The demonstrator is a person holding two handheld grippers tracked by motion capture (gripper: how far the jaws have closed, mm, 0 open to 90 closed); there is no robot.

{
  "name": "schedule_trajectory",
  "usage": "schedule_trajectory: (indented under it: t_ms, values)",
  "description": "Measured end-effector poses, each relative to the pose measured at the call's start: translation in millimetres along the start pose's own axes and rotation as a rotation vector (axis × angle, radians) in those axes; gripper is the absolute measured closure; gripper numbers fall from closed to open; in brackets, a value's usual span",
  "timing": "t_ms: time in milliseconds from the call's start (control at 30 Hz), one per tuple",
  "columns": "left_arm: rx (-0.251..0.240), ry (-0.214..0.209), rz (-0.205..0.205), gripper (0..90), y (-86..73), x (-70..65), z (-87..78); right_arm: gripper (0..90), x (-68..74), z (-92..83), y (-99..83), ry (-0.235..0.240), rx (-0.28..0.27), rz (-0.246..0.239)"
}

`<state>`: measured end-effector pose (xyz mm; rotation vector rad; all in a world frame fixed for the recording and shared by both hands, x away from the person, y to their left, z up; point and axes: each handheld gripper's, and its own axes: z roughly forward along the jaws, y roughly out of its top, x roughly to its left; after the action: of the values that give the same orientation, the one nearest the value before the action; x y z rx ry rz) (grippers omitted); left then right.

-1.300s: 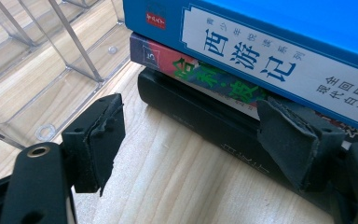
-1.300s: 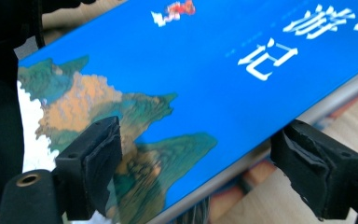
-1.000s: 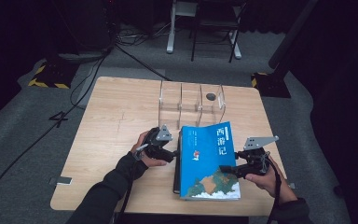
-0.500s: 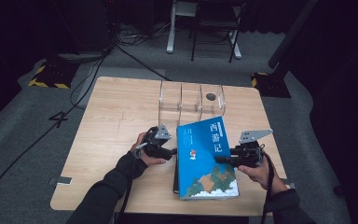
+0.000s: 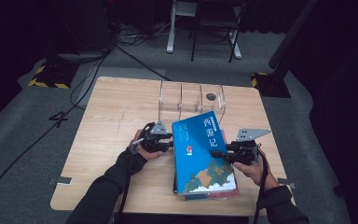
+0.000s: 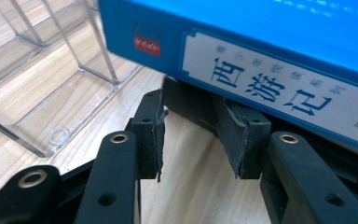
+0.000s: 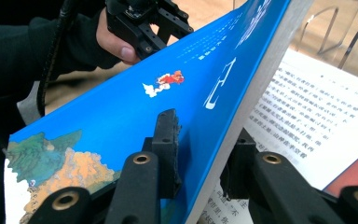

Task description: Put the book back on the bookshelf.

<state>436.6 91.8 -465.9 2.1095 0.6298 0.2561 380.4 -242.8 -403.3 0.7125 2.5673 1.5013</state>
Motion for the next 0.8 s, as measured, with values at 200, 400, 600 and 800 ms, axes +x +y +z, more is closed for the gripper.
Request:
schedule_trajectory:
  t_ms: [200, 400, 600, 800]
  values:
    - [-0.033, -0.016, -0.043, 67.3, 9.2, 13.9, -1.1, 71.7, 3.2, -2.5, 2.6, -0.019, -0.049, -0.033]
    - [-0.048, -0.031, -0.062, 66.6, 27.4, 20.7, -0.5, 71.6, 8.4, -12.2, 2.7, -0.028, -0.102, -0.067]
    - [-0.075, -0.067, -0.076, 71.8, 36.7, 22.9, 1.5, 71.7, 12.2, -17.1, -1.0, -0.034, -0.139, -0.089]
    - [-0.098, -0.085, -0.059, 88.4, 48.3, 17.4, -3.1, 71.0, 13.5, -21.9, -2.6, -0.041, -0.159, -0.102]
